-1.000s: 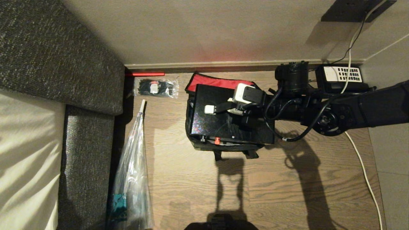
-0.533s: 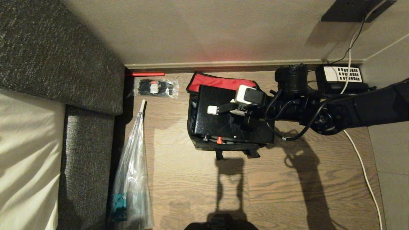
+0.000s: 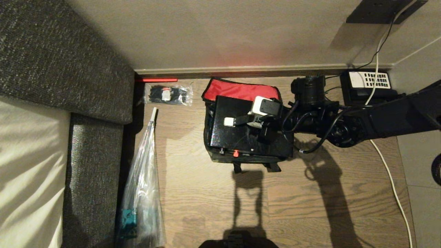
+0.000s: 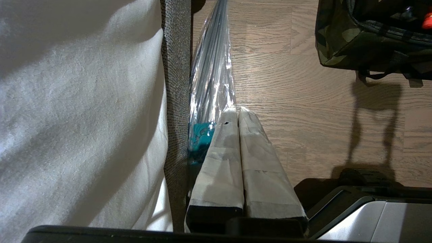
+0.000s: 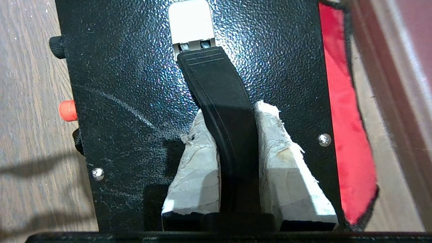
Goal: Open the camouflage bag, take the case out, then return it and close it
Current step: Place the black box back
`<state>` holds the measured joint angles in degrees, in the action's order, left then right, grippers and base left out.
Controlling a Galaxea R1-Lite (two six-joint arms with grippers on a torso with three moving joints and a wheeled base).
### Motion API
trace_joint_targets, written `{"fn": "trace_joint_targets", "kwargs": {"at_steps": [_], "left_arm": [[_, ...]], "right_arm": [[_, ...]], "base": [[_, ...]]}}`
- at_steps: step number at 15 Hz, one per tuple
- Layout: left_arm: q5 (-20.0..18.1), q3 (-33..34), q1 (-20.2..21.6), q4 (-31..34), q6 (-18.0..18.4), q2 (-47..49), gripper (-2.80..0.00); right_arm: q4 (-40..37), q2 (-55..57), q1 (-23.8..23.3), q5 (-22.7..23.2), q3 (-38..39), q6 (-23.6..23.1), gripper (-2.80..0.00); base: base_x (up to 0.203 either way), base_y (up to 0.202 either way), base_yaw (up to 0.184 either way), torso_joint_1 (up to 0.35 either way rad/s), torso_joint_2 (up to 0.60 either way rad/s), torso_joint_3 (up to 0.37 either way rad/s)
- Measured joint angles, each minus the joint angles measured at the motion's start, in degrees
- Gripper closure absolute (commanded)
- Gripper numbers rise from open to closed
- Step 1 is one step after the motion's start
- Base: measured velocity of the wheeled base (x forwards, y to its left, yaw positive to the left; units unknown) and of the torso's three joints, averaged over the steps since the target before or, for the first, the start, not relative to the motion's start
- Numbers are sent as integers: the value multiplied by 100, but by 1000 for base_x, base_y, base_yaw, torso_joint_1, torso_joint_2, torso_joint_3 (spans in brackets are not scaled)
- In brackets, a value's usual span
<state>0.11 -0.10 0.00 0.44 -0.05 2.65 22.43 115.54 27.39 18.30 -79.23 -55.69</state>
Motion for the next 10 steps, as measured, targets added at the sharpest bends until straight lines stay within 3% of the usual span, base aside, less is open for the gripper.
{"fn": "trace_joint_targets", "kwargs": {"at_steps": [10], "left_arm": [[-1,0,0,0,0,27,0]], "right_arm": [[6,649,-91,8,-470,171,0]], "base": [[0,0,0,0,0,0]]}}
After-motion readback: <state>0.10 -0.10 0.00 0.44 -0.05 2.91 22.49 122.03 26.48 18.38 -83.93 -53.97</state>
